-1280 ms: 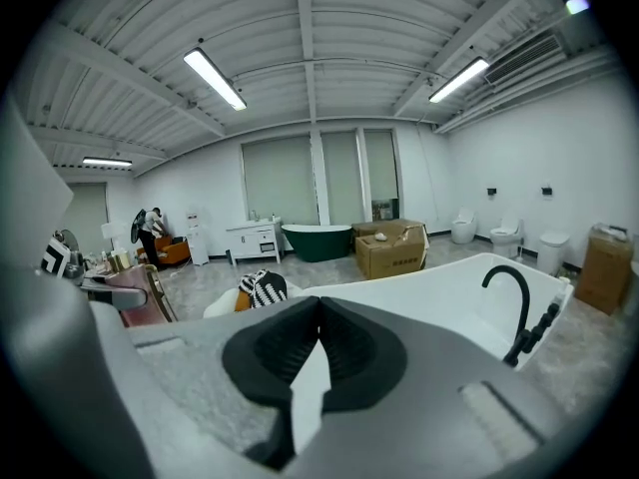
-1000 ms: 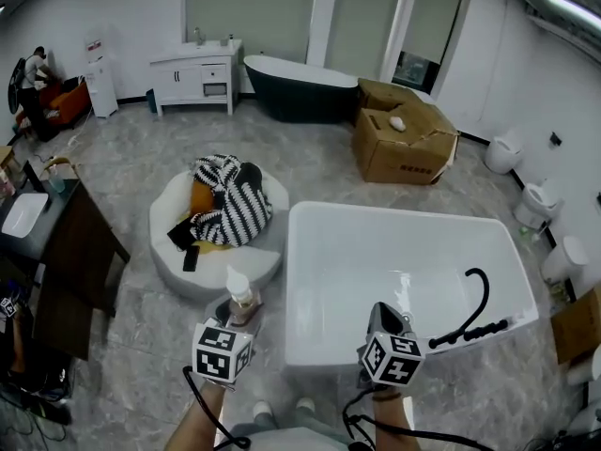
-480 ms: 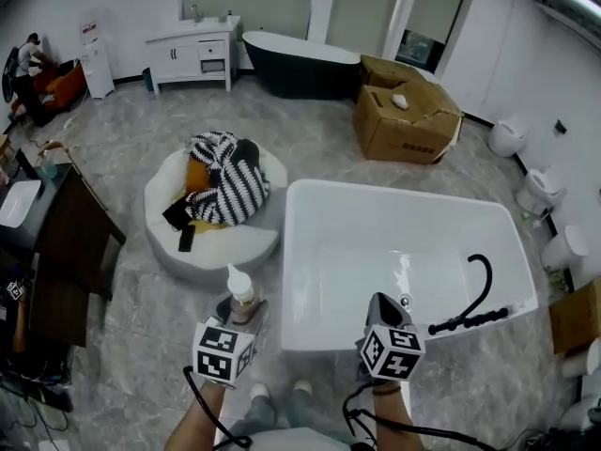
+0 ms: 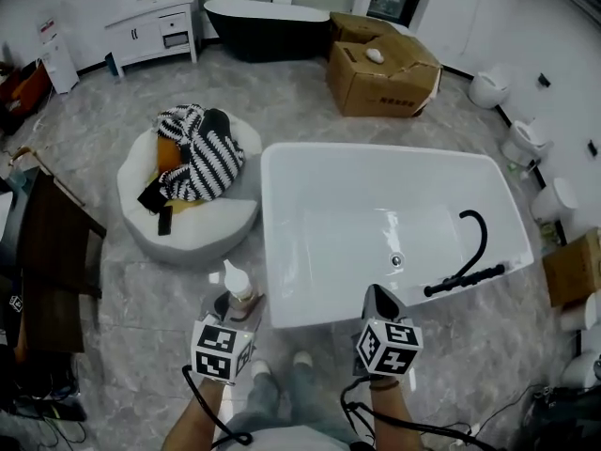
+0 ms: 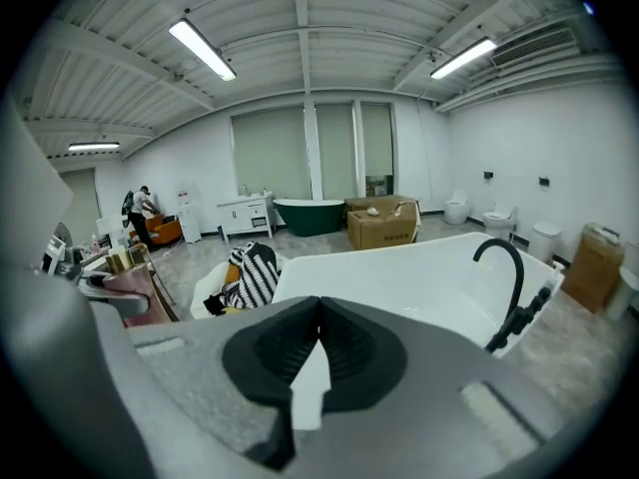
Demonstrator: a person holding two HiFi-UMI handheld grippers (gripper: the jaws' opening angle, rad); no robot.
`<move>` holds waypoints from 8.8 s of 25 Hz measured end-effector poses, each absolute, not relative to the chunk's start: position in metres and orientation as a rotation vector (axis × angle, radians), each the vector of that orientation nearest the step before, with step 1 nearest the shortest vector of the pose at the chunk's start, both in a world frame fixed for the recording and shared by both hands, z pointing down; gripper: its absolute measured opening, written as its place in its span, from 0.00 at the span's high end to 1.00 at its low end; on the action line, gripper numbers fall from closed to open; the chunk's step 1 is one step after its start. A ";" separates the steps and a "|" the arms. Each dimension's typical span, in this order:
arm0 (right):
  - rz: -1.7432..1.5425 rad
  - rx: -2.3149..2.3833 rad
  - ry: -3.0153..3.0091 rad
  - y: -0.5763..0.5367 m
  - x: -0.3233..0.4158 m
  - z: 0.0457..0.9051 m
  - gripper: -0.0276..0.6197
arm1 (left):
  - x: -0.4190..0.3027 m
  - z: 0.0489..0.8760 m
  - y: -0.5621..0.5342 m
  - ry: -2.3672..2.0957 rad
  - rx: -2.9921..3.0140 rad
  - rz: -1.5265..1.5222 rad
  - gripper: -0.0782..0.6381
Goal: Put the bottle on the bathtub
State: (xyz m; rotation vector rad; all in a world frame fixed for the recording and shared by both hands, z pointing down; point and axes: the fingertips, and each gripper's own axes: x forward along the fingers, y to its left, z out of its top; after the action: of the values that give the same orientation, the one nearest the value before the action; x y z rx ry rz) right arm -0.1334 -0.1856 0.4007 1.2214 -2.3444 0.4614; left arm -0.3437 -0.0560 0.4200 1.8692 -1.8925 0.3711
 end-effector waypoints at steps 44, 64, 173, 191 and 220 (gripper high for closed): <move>0.844 1.571 -1.971 -0.166 0.059 0.573 0.95 | -0.129 0.538 -0.143 -1.379 2.223 0.599 0.57; 0.834 1.690 -1.932 -0.218 0.117 0.589 0.95 | -0.062 0.550 -0.219 -1.329 2.330 0.604 0.57; 1.068 1.762 -1.762 -0.194 0.182 0.697 0.95 | 0.011 0.611 -0.282 -1.202 2.484 0.714 0.57; 1.066 1.746 -1.765 -0.190 0.178 0.700 0.95 | 0.011 0.610 -0.278 -1.221 2.510 0.688 0.57; 1.038 1.732 -1.774 -0.187 0.166 0.697 0.95 | 0.012 0.609 -0.275 -1.212 2.549 0.614 0.55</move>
State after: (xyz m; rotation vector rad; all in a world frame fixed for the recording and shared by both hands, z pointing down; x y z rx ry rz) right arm 0.1660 -0.1866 0.6965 1.7316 -1.7738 1.0381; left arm 0.0124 -0.2747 0.6088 2.5488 -1.2118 0.6139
